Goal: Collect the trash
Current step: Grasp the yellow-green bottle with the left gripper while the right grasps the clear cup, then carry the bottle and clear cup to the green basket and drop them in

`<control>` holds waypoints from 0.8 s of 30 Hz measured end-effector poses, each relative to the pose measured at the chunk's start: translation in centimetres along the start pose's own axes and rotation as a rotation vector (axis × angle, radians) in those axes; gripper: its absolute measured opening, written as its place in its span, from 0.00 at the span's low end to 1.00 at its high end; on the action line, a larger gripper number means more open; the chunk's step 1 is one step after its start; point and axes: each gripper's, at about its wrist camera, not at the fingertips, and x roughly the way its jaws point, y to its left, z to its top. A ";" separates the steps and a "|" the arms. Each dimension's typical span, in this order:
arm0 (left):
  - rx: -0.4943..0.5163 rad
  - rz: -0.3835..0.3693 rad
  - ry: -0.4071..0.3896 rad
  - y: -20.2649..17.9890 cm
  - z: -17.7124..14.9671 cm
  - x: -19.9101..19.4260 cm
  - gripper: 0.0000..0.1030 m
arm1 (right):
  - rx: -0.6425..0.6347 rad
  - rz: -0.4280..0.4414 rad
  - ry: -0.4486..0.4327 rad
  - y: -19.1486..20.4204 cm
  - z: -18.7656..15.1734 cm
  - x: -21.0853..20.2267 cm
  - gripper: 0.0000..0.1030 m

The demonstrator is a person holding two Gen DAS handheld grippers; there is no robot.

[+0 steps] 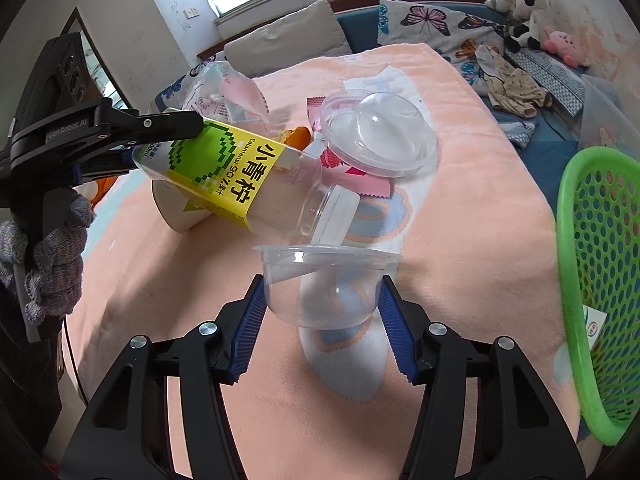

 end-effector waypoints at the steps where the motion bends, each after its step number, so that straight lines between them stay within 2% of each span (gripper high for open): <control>1: 0.001 -0.006 0.004 0.1 0.0 0.1 0.64 | 0.001 -0.001 -0.001 0.0 0.0 -0.1 0.55; 9: 0.057 -0.003 -0.033 -0.7 -0.6 -0.9 0.64 | 0.003 -0.006 -0.014 -0.2 -0.3 -1.1 0.55; 11: 0.075 0.003 -0.046 -1.2 -0.8 -1.4 0.60 | 0.003 -0.009 -0.021 -0.2 -0.4 -1.5 0.55; 16: 0.089 -0.017 -0.078 -2.2 -1.9 -3.0 0.58 | 0.004 -0.015 -0.031 -0.4 -0.9 -2.7 0.55; 24: 0.139 -0.023 -0.069 -4.1 -5.8 -4.3 0.57 | 0.005 -0.037 -0.027 -0.8 -2.7 -4.0 0.55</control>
